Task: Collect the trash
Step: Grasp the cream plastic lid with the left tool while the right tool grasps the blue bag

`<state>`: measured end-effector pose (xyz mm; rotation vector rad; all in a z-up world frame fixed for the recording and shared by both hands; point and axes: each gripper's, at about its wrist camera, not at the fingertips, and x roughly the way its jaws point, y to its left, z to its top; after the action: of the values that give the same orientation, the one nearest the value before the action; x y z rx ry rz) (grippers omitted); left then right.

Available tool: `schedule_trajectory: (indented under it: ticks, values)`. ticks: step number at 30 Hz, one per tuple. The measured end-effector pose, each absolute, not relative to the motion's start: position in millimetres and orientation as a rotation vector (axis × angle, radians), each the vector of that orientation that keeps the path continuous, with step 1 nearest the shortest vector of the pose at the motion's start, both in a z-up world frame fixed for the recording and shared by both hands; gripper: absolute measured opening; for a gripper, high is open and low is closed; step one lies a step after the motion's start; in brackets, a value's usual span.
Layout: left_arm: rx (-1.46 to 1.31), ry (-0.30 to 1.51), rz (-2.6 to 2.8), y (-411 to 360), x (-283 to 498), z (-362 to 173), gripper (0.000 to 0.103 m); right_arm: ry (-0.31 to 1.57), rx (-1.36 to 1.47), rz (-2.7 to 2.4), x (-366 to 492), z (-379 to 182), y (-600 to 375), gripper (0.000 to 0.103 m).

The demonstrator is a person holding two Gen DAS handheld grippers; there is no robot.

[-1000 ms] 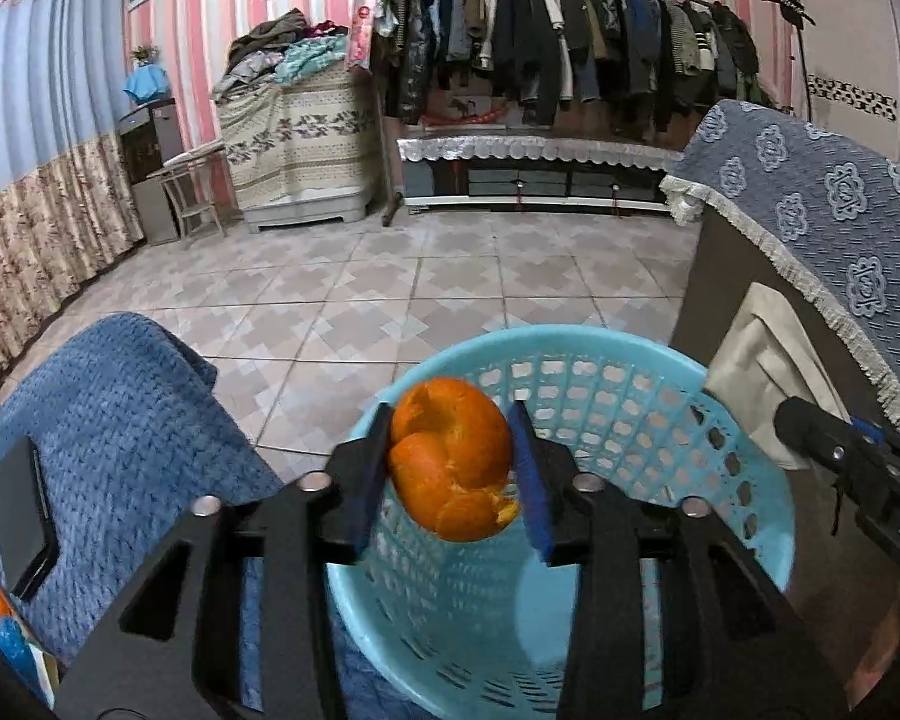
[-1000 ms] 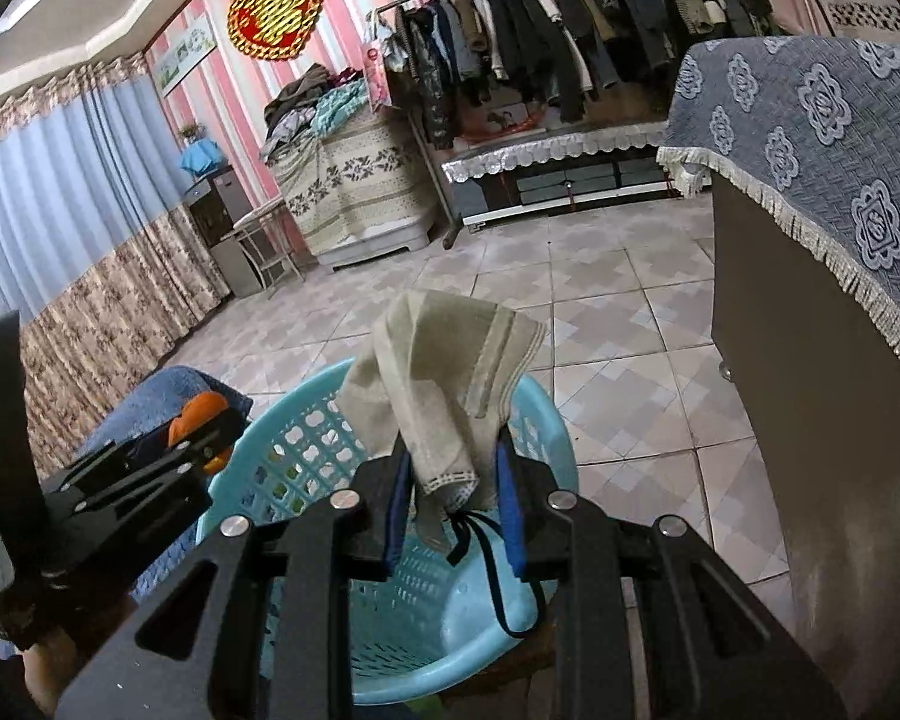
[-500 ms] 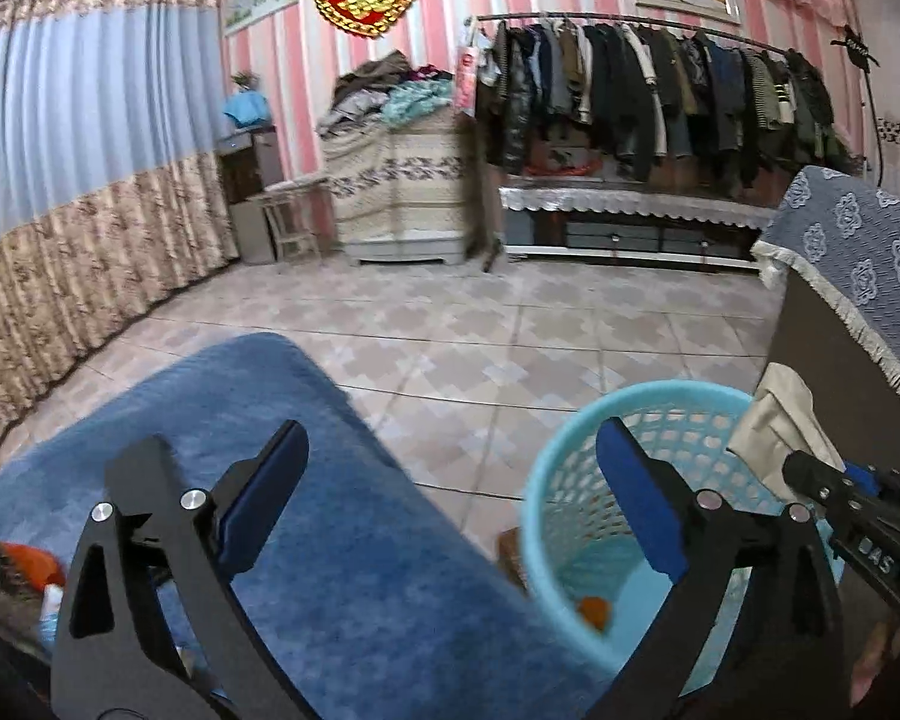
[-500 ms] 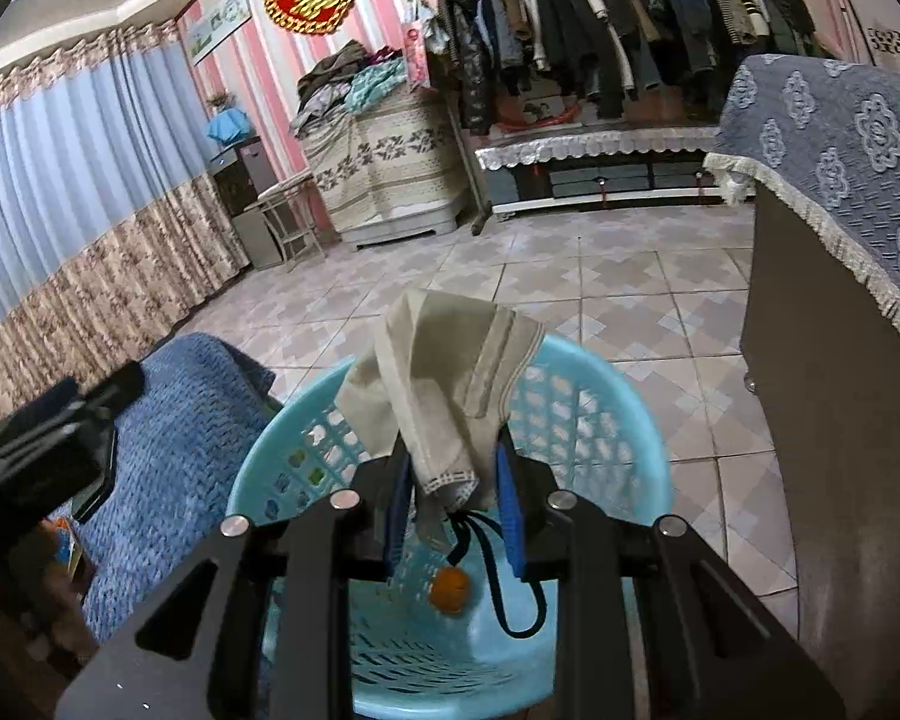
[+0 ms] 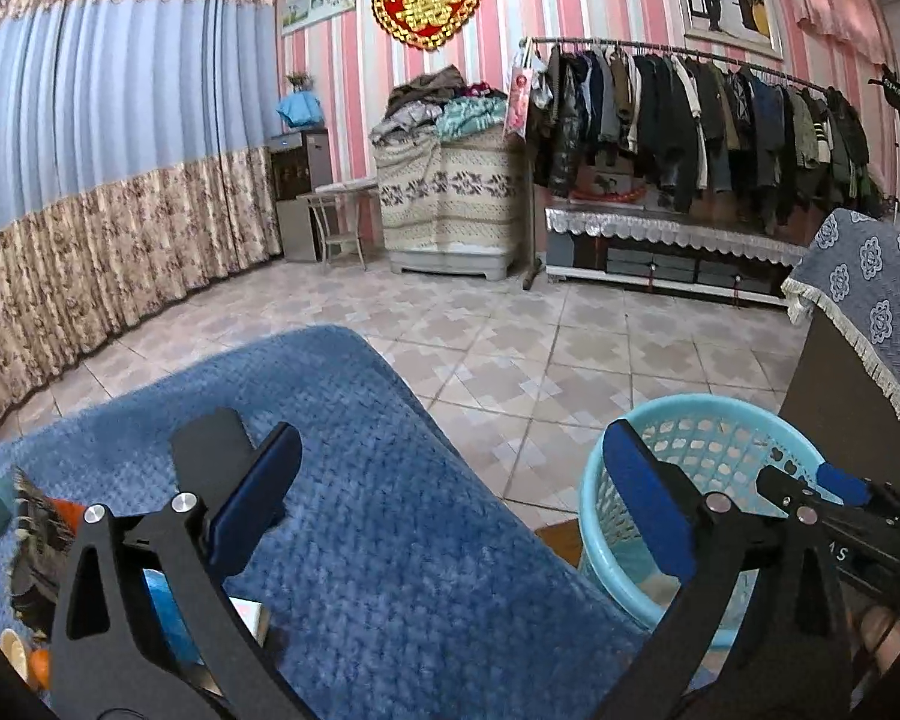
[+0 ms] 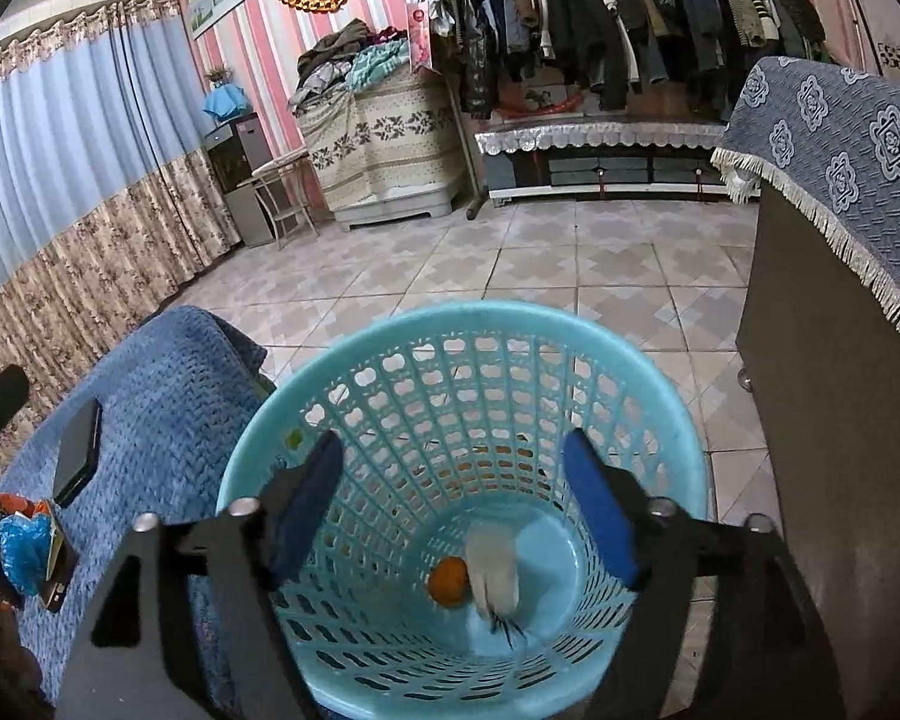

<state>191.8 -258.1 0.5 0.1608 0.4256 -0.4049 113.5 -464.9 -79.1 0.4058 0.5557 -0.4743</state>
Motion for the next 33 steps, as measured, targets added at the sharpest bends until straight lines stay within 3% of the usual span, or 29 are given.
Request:
schedule_trajectory:
  ticks: [2, 21, 33]
  values:
    - [0.156, 0.415, -0.402, -252, 187, 4, 0.097, 0.541, 0.389, -0.479, 111, -74, -460, 0.087]
    - [0.071, 0.358, -0.2, -108, 126, 48, 0.098, 0.406, 0.158, -0.24, 107, -4, -334, 0.091]
    - [0.034, 0.396, 0.006, 13, 97, 28, 0.097, 0.426, 0.113, -0.072, 119, -12, -229, 0.091]
